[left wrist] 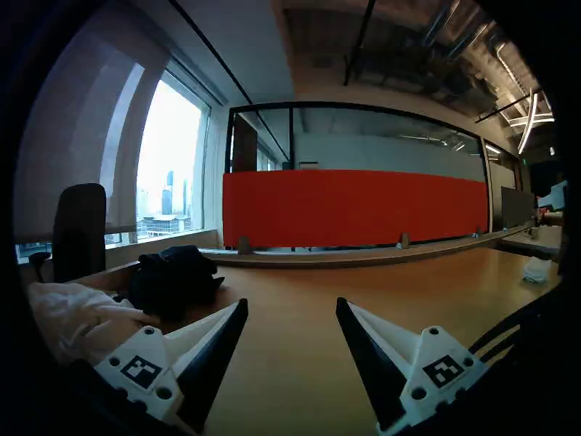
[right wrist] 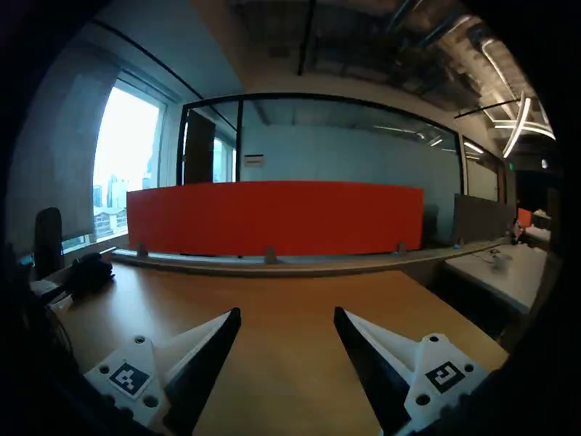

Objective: Fold towel

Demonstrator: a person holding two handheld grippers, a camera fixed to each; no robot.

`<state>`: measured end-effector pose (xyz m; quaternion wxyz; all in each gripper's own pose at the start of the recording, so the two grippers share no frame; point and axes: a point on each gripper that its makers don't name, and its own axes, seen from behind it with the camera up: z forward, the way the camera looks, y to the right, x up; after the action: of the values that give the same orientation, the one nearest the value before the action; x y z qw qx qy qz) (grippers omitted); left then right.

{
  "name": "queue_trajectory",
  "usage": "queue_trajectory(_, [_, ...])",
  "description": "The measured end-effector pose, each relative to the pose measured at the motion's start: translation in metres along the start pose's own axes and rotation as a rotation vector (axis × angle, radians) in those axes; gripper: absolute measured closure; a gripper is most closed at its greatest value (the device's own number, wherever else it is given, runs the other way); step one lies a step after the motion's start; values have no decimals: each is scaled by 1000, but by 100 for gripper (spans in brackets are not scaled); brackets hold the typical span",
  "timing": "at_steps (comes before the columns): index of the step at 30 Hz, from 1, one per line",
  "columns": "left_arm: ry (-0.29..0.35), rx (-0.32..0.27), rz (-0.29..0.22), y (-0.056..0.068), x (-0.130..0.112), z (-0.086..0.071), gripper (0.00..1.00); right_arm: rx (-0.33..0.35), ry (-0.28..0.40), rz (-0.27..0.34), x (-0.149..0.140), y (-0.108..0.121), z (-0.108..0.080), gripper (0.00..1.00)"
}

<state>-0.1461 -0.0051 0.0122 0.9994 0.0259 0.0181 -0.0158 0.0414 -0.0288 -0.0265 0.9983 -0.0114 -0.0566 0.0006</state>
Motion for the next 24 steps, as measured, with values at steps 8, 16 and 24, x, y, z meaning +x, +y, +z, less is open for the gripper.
queue_trajectory(8, [-1,-15,0,3,-1,2,10,17,15,19,5,-2,-2,1])
queue_trajectory(16, [-1,-15,0,4,-3,2,10,11,40,12,8,6,2,1])
queue_trajectory(24, [0,-15,0,4,-4,3,10,0,80,22,3,17,10,1])
